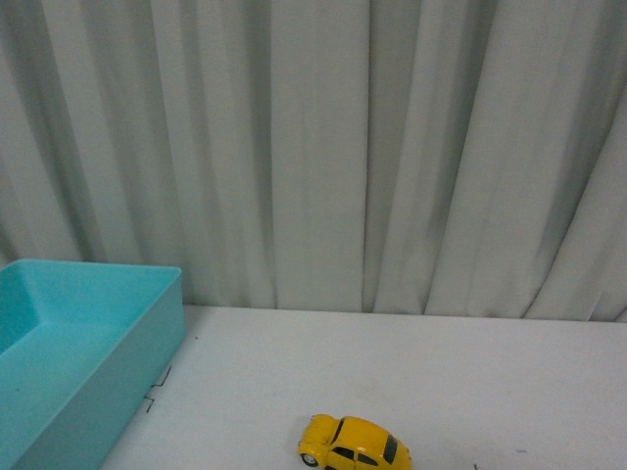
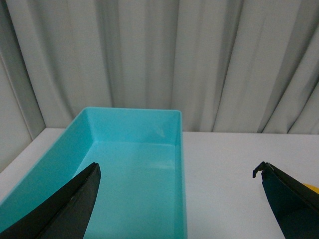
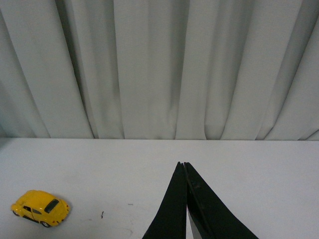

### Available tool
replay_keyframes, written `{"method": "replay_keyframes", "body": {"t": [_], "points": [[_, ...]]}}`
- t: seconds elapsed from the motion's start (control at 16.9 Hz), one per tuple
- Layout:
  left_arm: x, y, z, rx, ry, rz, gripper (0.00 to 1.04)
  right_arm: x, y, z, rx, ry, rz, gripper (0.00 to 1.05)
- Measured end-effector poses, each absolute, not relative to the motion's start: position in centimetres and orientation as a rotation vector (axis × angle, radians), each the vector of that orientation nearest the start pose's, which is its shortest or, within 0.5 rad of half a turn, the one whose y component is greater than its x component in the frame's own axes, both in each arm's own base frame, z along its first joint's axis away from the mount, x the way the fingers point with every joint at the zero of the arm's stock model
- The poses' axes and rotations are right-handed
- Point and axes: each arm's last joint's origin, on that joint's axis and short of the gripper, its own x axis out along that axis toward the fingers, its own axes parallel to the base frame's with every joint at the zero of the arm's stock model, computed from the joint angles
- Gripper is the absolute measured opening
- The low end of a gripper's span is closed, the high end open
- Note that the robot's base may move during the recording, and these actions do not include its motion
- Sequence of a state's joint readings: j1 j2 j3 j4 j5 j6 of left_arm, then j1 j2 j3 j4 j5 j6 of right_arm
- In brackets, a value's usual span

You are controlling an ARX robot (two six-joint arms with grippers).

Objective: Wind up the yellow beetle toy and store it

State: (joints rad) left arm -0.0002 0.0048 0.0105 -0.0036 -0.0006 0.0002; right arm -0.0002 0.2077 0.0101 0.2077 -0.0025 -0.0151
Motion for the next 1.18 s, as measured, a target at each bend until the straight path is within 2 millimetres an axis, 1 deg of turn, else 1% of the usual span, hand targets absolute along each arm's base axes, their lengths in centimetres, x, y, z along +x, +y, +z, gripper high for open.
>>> {"method": "replay_keyframes", "body": {"t": [0.12, 0.18, 0.24, 0.3, 0.35, 0.47, 0.53, 0.59, 0.65, 0.89, 0.95, 1.01, 1.06, 1.12, 1.18], "points": [[9.7, 0.0, 16.6, 0.0, -0.002, 0.0, 0.98, 10.8, 0.0, 17.0, -0.015, -0.014, 0.002, 0.02], [9.7, 0.0, 16.6, 0.0, -0.002, 0.0, 0.98, 10.5, 0.0, 16.7, -0.015, 0.011, 0.002, 0.02], [9.7, 0.0, 16.6, 0.0, -0.002, 0.002, 0.98, 9.9, 0.0, 16.4, -0.015, 0.026, 0.001, 0.02], [9.7, 0.0, 16.6, 0.0, -0.002, 0.001, 0.98, 9.7, 0.0, 17.0, -0.014, -0.027, 0.0, 0.02], [9.7, 0.0, 16.6, 0.0, -0.003, 0.001, 0.98, 9.7, 0.0, 16.6, -0.014, 0.004, 0.0, 0.02], [9.7, 0.0, 16.6, 0.0, -0.002, 0.0, 0.98, 9.7, 0.0, 16.7, -0.015, -0.004, 0.0, 0.03], [9.7, 0.0, 16.6, 0.0, -0.002, 0.0, 0.98, 9.7, 0.0, 16.7, -0.015, -0.005, 0.0, 0.14], [9.7, 0.0, 16.6, 0.0, -0.002, 0.0, 0.98, 9.7, 0.0, 16.7, -0.015, -0.005, 0.0, 0.29], [9.7, 0.0, 16.6, 0.0, -0.002, 0.0, 0.98, 9.7, 0.0, 16.7, -0.015, -0.004, 0.0, 0.39], [9.7, 0.0, 16.6, 0.0, -0.002, 0.0, 0.98, 9.7, 0.0, 16.7, -0.015, -0.005, 0.0, 0.9], [9.7, 0.0, 16.6, 0.0, -0.002, 0.0, 0.98, 9.7, 0.0, 16.7, -0.014, -0.004, 0.0, 1.0], [9.6, 0.0, 16.5, -0.042, 0.137, -0.036, 0.98, 9.7, 0.0, 16.7, -0.015, -0.004, -0.001, 0.97], [10.0, 0.2, 17.0, -0.165, 0.416, -0.073, 0.98, 9.7, 0.0, 16.7, -0.015, -0.006, 0.0, 0.98], [11.1, 0.0, 18.3, -0.26, 0.566, -0.068, 0.98, 9.7, 0.0, 16.7, -0.014, -0.004, 0.0, 0.98], [11.5, -0.1, 18.6, -0.265, 0.564, -0.08, 0.98, 9.7, 0.0, 16.7, -0.015, -0.004, 0.0, 0.98]]}}
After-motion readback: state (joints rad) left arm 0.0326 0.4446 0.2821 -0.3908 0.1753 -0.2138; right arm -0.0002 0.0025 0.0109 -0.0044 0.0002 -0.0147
